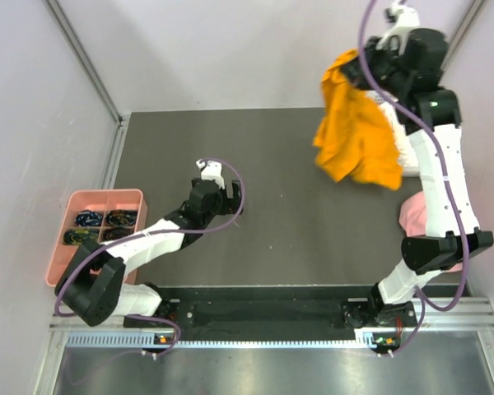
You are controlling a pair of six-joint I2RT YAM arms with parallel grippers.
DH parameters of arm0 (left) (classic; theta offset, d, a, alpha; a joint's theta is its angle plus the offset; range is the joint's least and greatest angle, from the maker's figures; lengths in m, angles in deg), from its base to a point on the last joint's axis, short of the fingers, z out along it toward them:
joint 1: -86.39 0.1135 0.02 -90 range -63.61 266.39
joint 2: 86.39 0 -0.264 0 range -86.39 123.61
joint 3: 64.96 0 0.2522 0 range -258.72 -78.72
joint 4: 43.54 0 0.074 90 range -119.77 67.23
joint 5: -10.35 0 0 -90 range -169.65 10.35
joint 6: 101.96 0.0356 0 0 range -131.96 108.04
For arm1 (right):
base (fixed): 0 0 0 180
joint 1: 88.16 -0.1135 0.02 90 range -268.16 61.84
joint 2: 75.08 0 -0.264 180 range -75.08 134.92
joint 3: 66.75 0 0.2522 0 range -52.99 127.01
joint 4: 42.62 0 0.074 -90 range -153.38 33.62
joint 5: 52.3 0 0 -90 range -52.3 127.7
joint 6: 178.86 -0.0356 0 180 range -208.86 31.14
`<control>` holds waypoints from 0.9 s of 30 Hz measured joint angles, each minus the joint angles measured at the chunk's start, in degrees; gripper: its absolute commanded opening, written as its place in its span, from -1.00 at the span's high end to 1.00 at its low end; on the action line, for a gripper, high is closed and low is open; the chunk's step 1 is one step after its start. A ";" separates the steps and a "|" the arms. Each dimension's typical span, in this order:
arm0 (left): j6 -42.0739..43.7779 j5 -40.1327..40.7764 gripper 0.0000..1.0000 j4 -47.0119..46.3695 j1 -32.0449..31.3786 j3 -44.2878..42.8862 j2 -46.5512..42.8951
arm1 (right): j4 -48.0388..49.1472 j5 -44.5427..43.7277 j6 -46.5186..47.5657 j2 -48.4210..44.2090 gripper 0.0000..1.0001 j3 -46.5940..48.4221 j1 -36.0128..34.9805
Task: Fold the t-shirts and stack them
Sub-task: Move the tshirt to the center of the board
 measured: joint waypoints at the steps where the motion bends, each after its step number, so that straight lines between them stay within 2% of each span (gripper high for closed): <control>1: -0.02 0.07 -0.98 0.02 0.00 0.17 -0.31 | -0.79 0.87 0.20 0.07 1.00 -0.02 -2.54; 8: -0.17 1.75 -0.98 0.52 0.00 1.22 -3.72 | -3.58 3.98 1.70 0.24 1.00 -0.09 -17.25; 15: -0.74 4.09 -0.98 1.95 -0.04 2.86 -7.82 | -3.15 4.07 2.08 -0.04 1.00 -0.39 -22.47; 19: -0.83 5.16 -0.98 2.73 -0.04 3.08 -8.74 | -0.52 -0.50 2.51 -4.79 1.00 -9.07 -22.53; 23: -0.90 5.99 -0.98 3.76 -0.04 3.23 -9.22 | 1.20 -8.44 3.61 -9.57 1.00 -20.68 -22.53; 27: -0.72 6.91 -0.98 5.01 -0.04 3.23 -10.03 | 2.43 -17.29 3.93 -10.58 1.00 -32.54 -22.53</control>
